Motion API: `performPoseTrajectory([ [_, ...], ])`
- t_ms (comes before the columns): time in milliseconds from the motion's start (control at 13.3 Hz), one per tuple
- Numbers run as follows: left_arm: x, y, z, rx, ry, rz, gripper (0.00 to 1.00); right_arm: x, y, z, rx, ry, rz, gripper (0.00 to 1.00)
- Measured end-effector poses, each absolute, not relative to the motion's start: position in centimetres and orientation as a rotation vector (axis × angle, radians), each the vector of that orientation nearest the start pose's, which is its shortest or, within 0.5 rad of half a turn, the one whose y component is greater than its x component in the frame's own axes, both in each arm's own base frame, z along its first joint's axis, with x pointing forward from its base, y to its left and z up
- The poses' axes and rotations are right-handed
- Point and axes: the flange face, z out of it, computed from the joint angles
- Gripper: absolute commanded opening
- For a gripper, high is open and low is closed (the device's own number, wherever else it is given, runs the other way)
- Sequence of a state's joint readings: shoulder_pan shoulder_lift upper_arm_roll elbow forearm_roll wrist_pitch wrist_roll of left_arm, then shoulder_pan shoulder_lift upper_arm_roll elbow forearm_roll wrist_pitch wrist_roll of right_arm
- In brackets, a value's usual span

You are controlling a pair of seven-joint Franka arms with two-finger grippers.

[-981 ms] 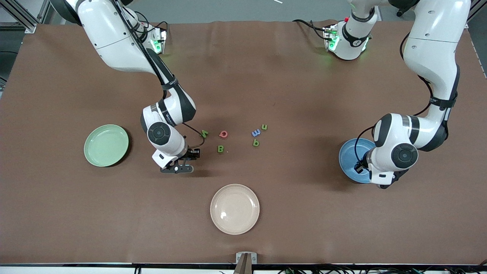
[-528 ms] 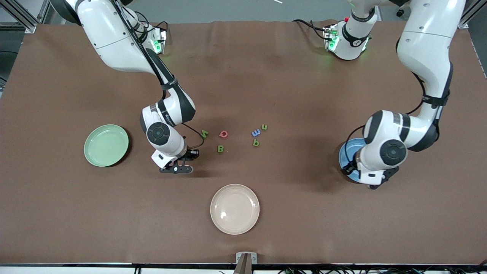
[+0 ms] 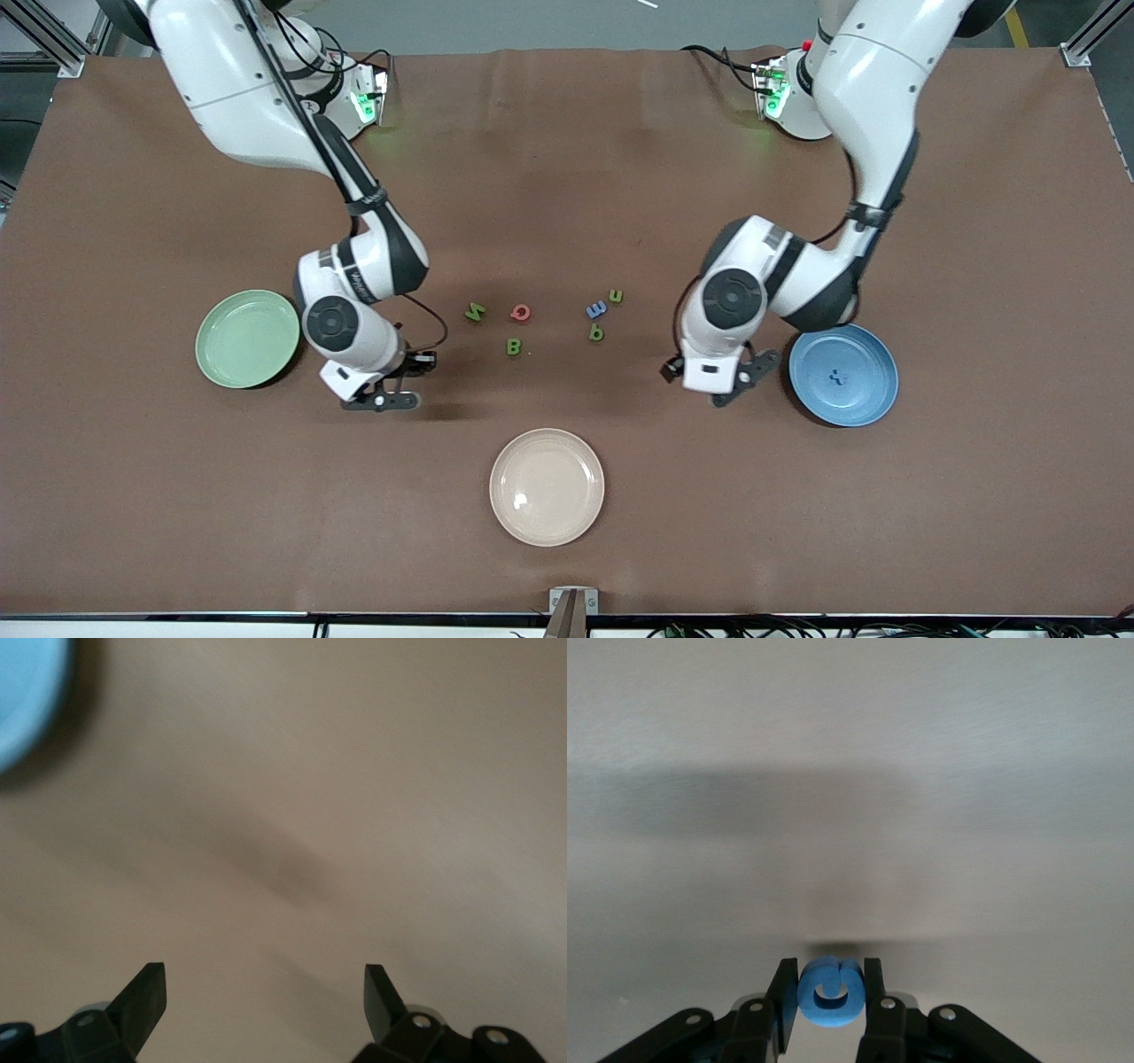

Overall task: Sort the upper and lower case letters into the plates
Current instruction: 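Drop the x into the blue plate while the right gripper carries c to green plate, then grasp the green g with the left gripper while the right gripper releases c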

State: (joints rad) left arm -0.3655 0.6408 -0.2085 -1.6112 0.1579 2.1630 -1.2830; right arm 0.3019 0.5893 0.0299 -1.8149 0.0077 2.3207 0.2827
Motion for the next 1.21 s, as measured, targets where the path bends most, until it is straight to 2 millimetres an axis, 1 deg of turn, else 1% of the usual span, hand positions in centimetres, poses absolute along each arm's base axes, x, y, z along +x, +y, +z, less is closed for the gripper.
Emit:
performPoseTrajectory([
  [75, 58.1, -36.8, 24.6, -2.931, -1.007, 0.050, 0.93, 60.6, 19.0, 22.2, -3.140, -0.078, 0.132, 0.20],
  [226, 56.3, -39.7, 22.8, -2.948, -0.992, 0.051, 0.81, 59.5, 14.9, 24.8, -3.136, -0.130, 0.131, 0.20],
  [302, 55.4, -41.1, 22.0, -2.966, -0.971, 0.047, 0.81, 58.8, 12.5, 25.9, -3.132, -0.168, 0.131, 0.21],
  [377, 54.4, -42.5, 21.2, -2.986, -0.943, 0.043, 0.79, 58.1, 9.6, 26.6, -3.127, -0.213, 0.136, 0.21],
  [528, 52.8, -44.7, 19.7, -3.013, -0.906, 0.036, 0.76, 57.0, 2.6, 26.9, -3.110, -0.289, 0.144, 0.21],
  [603, 52.4, -45.4, 19.0, -3.027, -0.896, 0.032, 0.75, 56.3, -1.0, 26.5, -3.103, -0.317, 0.132, 0.21],
  [679, 52.2, -45.6, 18.3, -3.035, -0.892, 0.032, 0.74, 55.6, -3.6, 25.8, -3.099, -0.345, 0.110, 0.21],
  [754, 52.0, -45.9, 17.8, -3.040, -0.887, 0.033, 0.73, 54.9, -5.6, 25.0, -3.097, -0.372, 0.086, 0.21],
  [830, 51.7, -46.2, 17.5, -3.043, -0.878, 0.035, 0.72, 54.3, -7.0, 24.4, -3.097, -0.396, 0.059, 0.21],
  [981, 51.2, -46.8, 17.3, -3.047, -0.863, 0.037, 0.71, 53.5, -8.4, 23.6, -3.102, -0.414, 0.014, 0.21],
  [1056, 51.1, -47.0, 17.4, -3.050, -0.857, 0.035, 0.71, 53.0, -8.6, 23.1, -3.105, -0.412, 0.003, 0.21],
  [1207, 50.8, -47.4, 17.5, -3.055, -0.848, 0.034, 0.64, 51.8, -8.5, 21.9, -3.105, -0.412, 0.000, 0.21],
])
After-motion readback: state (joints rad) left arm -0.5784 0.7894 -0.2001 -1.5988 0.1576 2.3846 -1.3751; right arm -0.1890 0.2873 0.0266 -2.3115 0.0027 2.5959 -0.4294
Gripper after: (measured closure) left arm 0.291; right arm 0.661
